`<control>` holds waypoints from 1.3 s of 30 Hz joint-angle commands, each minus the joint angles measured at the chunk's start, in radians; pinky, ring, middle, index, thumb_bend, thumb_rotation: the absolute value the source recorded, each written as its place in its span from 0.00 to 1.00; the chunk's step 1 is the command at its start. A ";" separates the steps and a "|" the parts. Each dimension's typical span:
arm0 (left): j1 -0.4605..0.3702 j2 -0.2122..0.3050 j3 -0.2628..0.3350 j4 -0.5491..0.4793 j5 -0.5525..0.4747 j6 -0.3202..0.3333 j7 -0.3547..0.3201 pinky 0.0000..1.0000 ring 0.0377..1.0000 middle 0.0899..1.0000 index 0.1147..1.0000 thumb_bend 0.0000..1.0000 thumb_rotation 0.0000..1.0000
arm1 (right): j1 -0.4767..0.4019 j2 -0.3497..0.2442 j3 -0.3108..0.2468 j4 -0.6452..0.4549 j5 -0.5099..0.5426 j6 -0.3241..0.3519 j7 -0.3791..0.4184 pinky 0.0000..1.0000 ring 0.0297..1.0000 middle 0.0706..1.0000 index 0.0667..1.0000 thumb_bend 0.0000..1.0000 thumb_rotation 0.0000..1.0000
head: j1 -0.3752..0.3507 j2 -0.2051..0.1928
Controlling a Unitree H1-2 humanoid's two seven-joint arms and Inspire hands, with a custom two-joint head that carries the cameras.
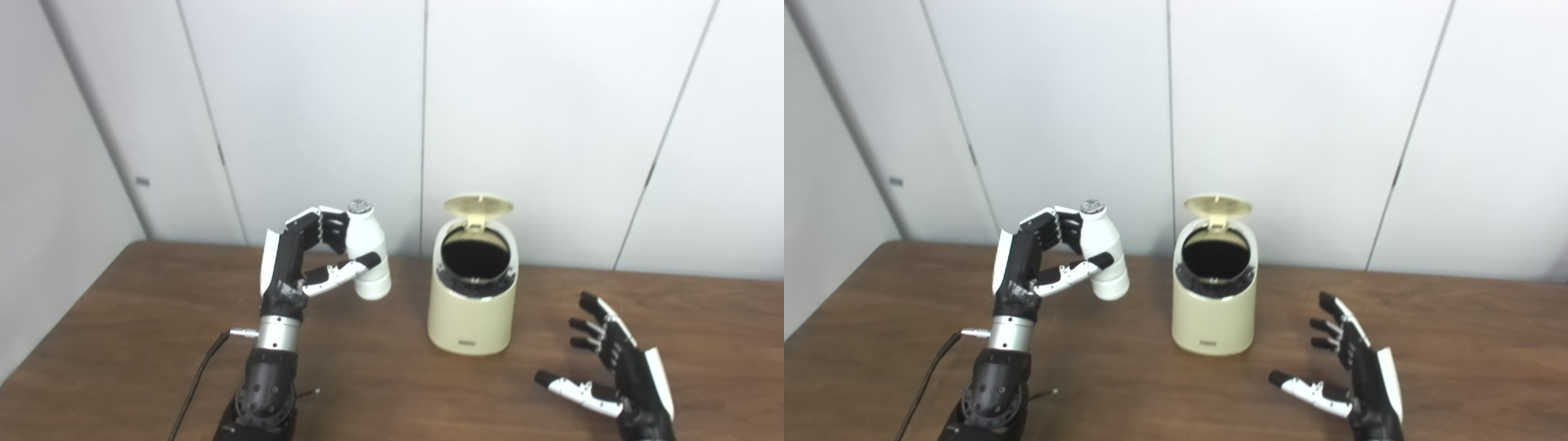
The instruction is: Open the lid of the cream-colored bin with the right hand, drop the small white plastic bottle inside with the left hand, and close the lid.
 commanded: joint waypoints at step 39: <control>-0.241 -0.049 -0.304 0.229 0.033 -0.051 0.328 0.39 0.43 0.44 0.42 0.50 0.00 | -0.045 0.033 0.039 0.035 -0.036 -0.128 -0.064 0.69 0.79 0.87 0.85 0.77 0.13 | -0.084 -0.015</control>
